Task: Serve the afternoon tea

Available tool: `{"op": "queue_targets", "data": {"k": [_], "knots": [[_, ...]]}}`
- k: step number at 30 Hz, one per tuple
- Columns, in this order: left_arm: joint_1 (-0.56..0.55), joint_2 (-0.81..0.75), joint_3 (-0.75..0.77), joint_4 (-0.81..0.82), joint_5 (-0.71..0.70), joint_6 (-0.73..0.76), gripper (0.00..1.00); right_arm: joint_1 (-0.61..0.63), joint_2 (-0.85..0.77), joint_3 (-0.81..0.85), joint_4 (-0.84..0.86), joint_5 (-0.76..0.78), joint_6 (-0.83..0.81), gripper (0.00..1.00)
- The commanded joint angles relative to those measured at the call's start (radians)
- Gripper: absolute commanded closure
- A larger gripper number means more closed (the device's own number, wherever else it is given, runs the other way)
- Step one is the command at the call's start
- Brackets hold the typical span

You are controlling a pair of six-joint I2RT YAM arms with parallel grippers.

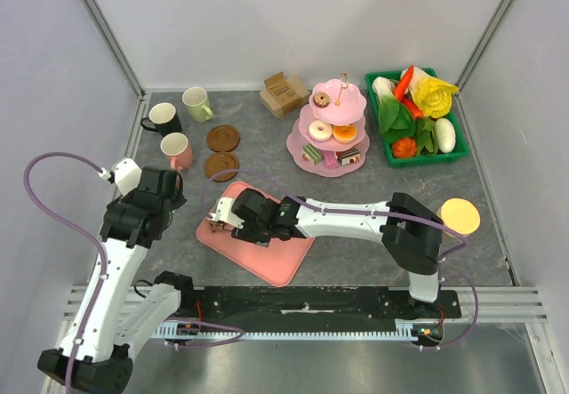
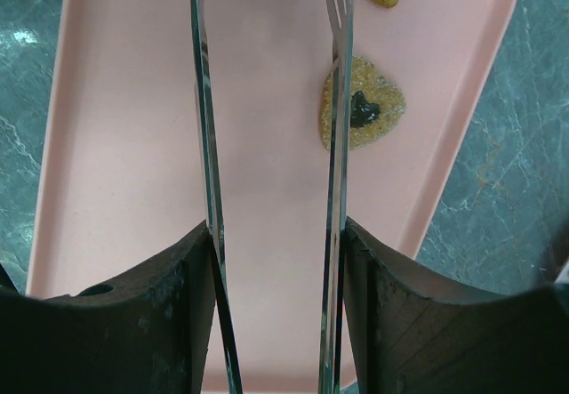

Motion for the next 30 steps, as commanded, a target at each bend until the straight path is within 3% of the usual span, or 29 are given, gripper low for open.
{"op": "queue_targets", "data": {"k": [1,19,30], "knots": [[0.132,0.025,-0.043,0.161,0.175,0.173,0.02,-0.002,0.030,0.063,0.008,-0.015,-0.010,0.40],[0.169,-0.019,-0.066,0.208,0.236,0.211,0.03,-0.025,0.119,0.138,-0.092,-0.029,0.034,0.40],[0.169,-0.028,-0.068,0.214,0.241,0.217,0.04,-0.026,0.118,0.151,-0.115,-0.014,0.047,0.48]]}}
